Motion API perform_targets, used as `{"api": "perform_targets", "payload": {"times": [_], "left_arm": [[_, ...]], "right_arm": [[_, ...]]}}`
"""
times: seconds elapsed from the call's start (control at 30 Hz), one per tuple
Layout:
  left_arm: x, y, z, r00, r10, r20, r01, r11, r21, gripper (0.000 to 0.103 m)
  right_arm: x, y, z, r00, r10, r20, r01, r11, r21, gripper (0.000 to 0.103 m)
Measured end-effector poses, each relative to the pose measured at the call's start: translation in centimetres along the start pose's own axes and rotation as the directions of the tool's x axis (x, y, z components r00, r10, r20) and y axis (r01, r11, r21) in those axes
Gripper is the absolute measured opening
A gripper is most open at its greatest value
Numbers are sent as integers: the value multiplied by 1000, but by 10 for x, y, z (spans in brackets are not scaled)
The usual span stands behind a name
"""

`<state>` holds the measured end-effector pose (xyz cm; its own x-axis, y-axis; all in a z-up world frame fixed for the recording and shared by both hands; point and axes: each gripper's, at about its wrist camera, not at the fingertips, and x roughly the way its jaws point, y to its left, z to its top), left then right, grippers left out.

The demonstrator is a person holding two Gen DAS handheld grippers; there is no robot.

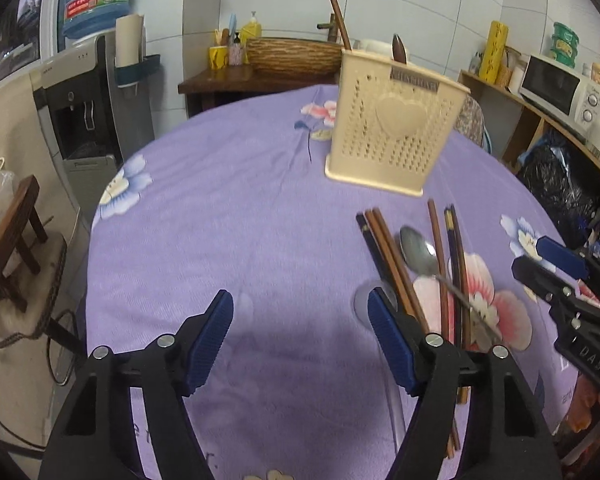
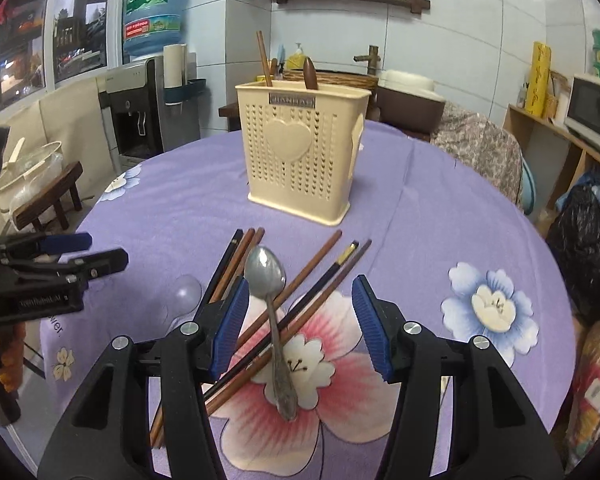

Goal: Organize utensils
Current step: 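Move both grippers back down to the remaining utensils on the table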

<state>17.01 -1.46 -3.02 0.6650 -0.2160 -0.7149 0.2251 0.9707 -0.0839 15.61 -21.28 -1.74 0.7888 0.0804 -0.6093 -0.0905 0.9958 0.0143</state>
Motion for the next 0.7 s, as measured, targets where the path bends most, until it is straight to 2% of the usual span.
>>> {"api": "perform_targets", "payload": {"times": [0.47,0.63,0.7], "left_arm": [[12,-37,-30,996,-16,-93,26,994,102,55],[18,-47,-33,992,-22,-124,37,992,120,49],[20,-51,-35,991,-12,-135,30,991,131,43]], "right_arm": [[0,-16,-10,1000,3,-20,-1,998,59,54],[0,-18,-8,1000,12,-16,-11,998,63,54],[2,-18,-8,1000,14,-18,-12,998,66,54]]}}
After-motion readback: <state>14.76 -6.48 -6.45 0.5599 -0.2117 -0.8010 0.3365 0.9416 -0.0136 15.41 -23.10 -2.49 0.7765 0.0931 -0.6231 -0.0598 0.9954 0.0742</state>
